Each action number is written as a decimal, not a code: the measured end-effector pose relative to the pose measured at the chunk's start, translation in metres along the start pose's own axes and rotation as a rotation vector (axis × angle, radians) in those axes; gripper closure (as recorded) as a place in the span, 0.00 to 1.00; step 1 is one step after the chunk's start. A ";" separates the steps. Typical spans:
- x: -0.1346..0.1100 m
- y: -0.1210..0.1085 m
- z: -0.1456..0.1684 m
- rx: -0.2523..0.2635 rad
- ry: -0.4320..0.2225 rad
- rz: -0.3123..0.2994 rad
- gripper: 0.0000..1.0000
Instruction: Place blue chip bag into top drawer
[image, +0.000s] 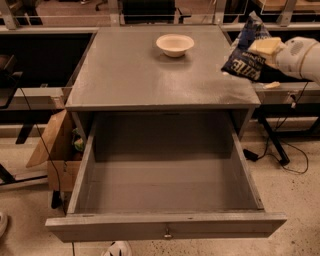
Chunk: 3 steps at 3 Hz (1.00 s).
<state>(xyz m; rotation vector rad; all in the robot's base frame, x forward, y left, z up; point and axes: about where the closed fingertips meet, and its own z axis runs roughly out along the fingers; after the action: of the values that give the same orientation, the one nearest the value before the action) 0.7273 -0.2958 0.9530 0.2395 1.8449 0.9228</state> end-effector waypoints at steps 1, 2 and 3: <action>0.045 0.025 -0.053 -0.153 0.069 -0.013 1.00; 0.089 0.069 -0.103 -0.333 0.135 -0.101 1.00; 0.101 0.085 -0.118 -0.394 0.158 -0.177 1.00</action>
Offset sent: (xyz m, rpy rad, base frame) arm -0.2534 0.0796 0.0128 -0.0263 -0.3013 0.6139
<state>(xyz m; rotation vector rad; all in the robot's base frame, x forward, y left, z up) 0.5599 -0.2397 0.9627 -0.2412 1.7483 1.1804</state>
